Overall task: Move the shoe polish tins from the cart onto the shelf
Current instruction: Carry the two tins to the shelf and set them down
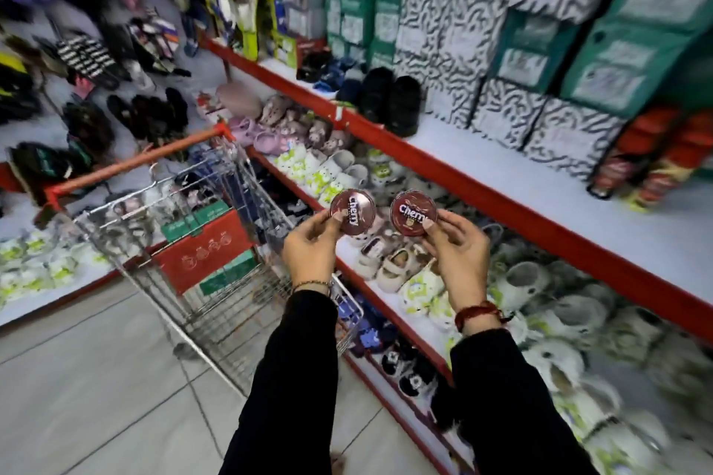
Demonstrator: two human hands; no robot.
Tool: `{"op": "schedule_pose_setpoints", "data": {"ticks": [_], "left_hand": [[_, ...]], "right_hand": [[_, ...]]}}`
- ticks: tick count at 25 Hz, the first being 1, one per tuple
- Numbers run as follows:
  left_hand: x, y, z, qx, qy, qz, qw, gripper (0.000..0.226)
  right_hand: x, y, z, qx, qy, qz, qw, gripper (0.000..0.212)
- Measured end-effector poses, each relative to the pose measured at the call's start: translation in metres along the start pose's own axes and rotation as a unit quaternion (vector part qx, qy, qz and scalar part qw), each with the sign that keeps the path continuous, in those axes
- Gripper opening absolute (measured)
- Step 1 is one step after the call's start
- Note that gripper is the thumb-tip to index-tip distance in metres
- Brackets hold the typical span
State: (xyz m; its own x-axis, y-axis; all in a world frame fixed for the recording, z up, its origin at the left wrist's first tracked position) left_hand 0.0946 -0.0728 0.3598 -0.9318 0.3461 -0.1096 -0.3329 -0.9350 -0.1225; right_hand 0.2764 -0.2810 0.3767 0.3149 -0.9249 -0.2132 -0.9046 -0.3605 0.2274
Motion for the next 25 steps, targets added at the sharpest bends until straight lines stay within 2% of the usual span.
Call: {"op": "schedule_pose_setpoints", "data": {"ticks": [3,8,12,15,19,25], "left_hand": [[-0.063,0.008,0.036,-0.025,0.023,-0.056,0.998,0.036],[-0.174,0.035,0.075,-0.063,0.064,-0.169,0.982,0.037],[-0.263,0.075,0.094,-0.079,0.069,-0.270,0.957,0.015],[-0.315,0.105,0.094,-0.089,0.030,-0.330,0.940,0.009],[-0.380,0.149,0.081,-0.069,-0.031,-0.419,0.905,0.021],[-0.430,0.170,0.065,-0.089,-0.157,-0.457,0.871,0.030]], "right_hand": [[0.051,0.006,-0.049,0.047,-0.023,0.054,0.997,0.030],[0.135,0.022,-0.112,0.112,-0.054,0.130,0.984,0.023],[0.219,0.036,-0.142,0.144,-0.052,0.222,0.963,0.023],[0.280,0.044,-0.147,0.133,-0.027,0.303,0.943,0.026],[0.345,0.046,-0.144,0.068,0.000,0.393,0.917,0.014],[0.380,0.036,-0.138,-0.029,0.065,0.445,0.893,0.028]]}}
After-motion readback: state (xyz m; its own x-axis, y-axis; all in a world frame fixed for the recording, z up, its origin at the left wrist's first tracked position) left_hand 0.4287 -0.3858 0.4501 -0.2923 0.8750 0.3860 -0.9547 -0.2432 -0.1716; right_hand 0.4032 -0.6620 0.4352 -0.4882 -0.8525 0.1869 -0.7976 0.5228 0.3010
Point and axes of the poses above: each hand's wrist, its own y-axis away from the middle knuckle, its own x-axis out of the back of the hand, z = x × y, the point moved 10 cm from there along -y, towards the middle knuckle, and after that the axes turned 14 degrees about -x, right-handed, at the moved point
